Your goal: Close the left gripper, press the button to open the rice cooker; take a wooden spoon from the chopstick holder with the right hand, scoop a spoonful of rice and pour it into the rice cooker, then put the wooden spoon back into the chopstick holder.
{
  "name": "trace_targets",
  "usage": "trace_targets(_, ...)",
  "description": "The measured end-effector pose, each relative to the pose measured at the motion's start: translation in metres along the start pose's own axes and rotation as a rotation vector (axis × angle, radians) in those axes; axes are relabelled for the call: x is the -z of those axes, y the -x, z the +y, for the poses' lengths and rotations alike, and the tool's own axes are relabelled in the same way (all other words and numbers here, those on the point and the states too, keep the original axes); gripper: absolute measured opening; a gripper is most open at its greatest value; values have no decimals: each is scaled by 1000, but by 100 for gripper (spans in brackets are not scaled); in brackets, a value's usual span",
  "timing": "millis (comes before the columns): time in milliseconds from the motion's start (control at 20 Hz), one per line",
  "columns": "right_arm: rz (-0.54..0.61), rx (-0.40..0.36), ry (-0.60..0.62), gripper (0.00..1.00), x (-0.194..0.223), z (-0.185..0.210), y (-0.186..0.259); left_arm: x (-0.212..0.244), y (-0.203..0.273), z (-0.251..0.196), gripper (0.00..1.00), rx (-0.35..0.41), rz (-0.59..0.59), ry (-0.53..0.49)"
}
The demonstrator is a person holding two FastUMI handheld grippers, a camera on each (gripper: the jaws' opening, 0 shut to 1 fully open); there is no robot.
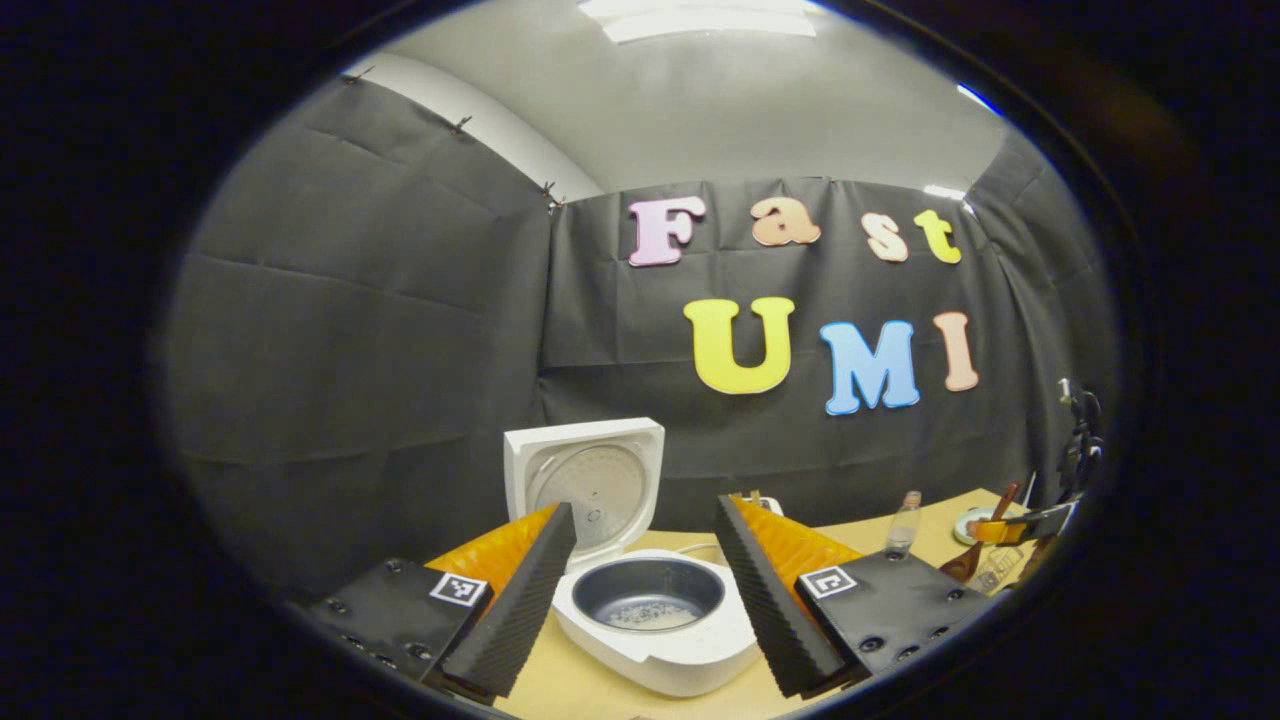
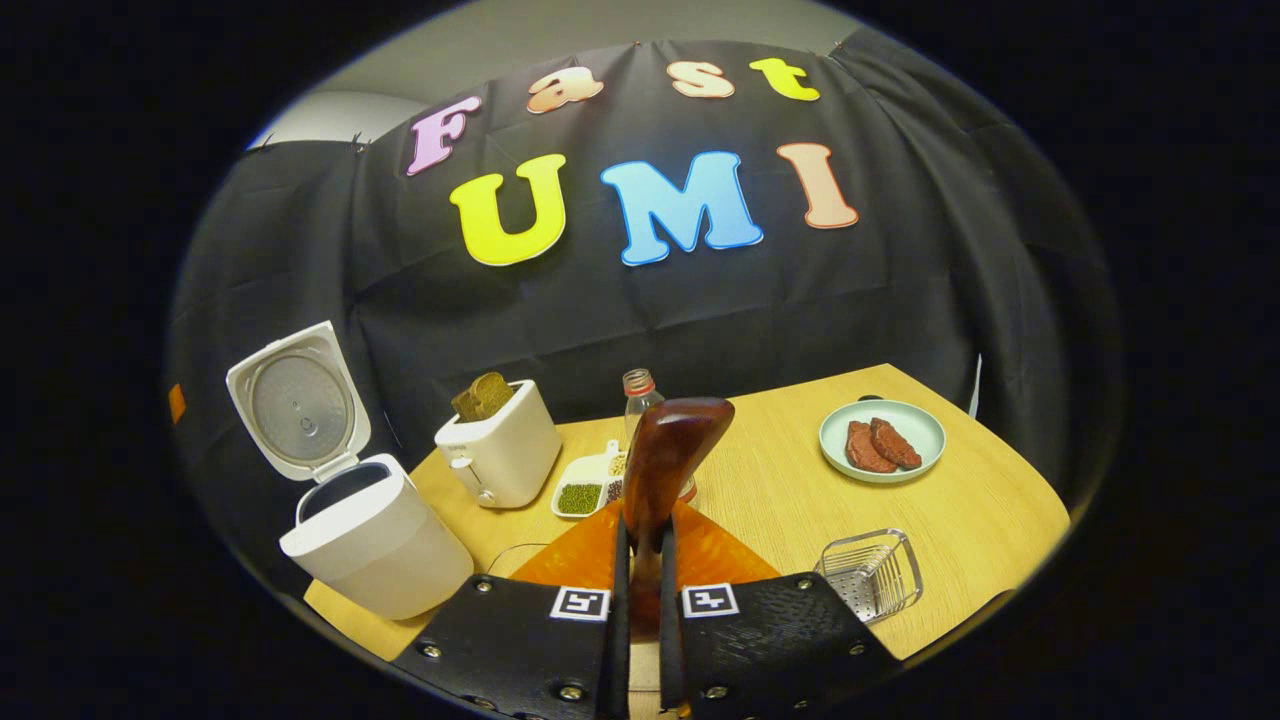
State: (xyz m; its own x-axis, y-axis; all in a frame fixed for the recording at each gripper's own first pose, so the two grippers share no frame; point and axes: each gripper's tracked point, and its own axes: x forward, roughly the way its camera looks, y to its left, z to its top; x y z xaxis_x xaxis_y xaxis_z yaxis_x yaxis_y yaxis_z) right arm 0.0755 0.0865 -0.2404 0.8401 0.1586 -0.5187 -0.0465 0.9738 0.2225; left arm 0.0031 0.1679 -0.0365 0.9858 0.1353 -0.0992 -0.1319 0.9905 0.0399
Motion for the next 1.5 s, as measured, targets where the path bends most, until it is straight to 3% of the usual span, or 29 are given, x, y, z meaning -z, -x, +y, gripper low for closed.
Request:
trace_targets(400, 13, 52, 171, 12, 34, 6, -37, 1, -4, 26, 98, -14, 7, -13)
trace_targets(650, 48, 1, 174, 12, 53, 28, -37, 1, -9, 24, 98, 4, 1, -12)
trace_targets(1000, 114, -58, -140, 12, 65, 39, -31, -1, -10, 22, 97, 15, -4, 8)
trace_targets(1500, 189, -110, -759, 12, 70, 14, -25, -6, -7, 24, 98, 0, -9, 18)
